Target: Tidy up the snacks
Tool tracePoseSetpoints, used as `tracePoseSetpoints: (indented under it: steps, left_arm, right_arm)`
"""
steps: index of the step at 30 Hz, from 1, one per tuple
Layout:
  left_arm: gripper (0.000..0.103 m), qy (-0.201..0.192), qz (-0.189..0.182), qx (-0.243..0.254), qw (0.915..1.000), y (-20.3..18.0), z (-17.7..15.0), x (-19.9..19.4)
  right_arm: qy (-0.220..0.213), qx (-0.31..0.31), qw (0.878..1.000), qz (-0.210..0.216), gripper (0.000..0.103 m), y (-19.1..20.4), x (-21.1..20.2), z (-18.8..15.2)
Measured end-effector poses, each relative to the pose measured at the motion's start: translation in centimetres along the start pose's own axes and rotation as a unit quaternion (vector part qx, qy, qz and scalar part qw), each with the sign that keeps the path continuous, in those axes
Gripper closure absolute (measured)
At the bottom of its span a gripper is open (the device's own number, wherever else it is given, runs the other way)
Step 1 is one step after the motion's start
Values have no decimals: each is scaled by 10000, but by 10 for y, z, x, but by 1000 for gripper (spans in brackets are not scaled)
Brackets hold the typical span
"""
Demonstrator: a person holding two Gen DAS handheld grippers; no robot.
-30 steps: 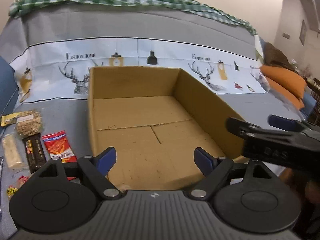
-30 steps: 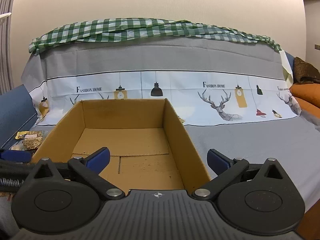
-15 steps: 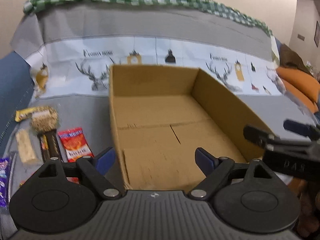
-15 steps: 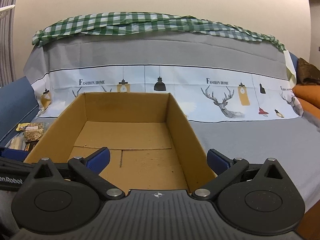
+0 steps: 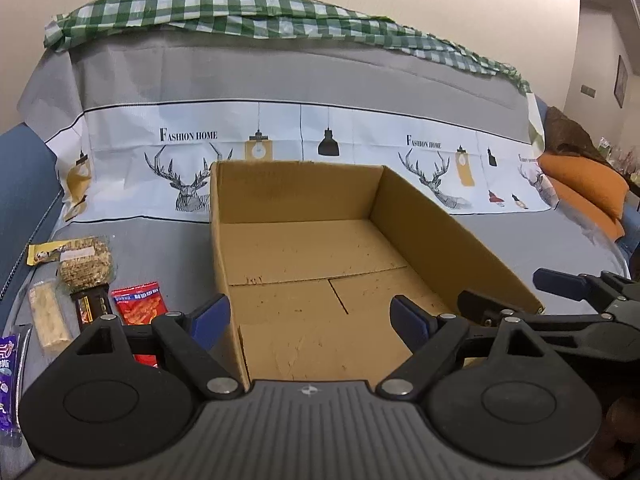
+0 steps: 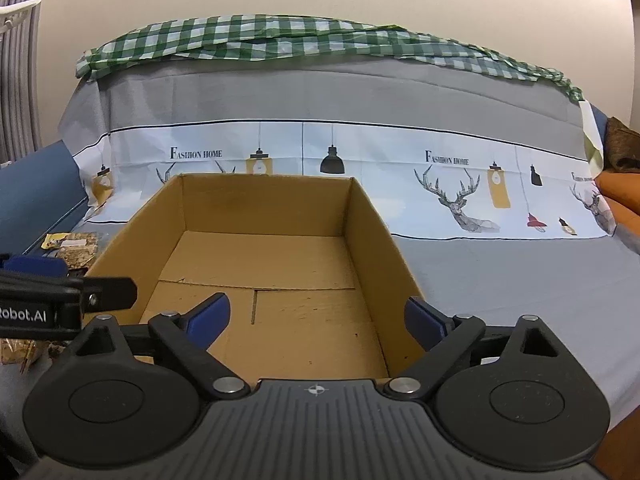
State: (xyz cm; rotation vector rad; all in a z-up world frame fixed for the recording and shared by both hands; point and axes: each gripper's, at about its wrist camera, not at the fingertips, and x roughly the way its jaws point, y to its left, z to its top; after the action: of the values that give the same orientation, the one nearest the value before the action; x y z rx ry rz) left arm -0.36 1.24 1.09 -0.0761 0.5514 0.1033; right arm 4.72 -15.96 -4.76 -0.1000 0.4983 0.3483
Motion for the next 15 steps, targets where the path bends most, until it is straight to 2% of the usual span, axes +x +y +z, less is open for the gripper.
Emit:
tracePoseSetpoints:
  steps: [5, 7, 8, 10, 12, 15]
  left_arm:
    - [18, 22, -169, -11, 9999, 7, -1, -4]
    - [27, 56, -297, -40, 9995, 11, -2, -7]
    - [31, 72, -386, -78, 9992, 14, -2, -8]
    - [45, 158, -643, -105, 9978, 19, 0, -10]
    - [50, 343, -1015, -144, 9941, 27, 4, -11]
    - [50, 536, -1473, 69, 9876, 47, 17, -14]
  right_arm:
    - [-125, 21, 9999, -26, 21, 5, -3, 0]
    - [-163, 56, 9998, -44, 33, 8, -3, 1]
    - [-180, 91, 9998, -31, 35, 9, -4, 2]
    - [-220, 142, 9997, 0, 41, 11, -6, 3]
    - [-259, 177, 9995, 39, 44, 16, -8, 5]
    - [-315, 246, 9990, 186, 45, 23, -11, 8]
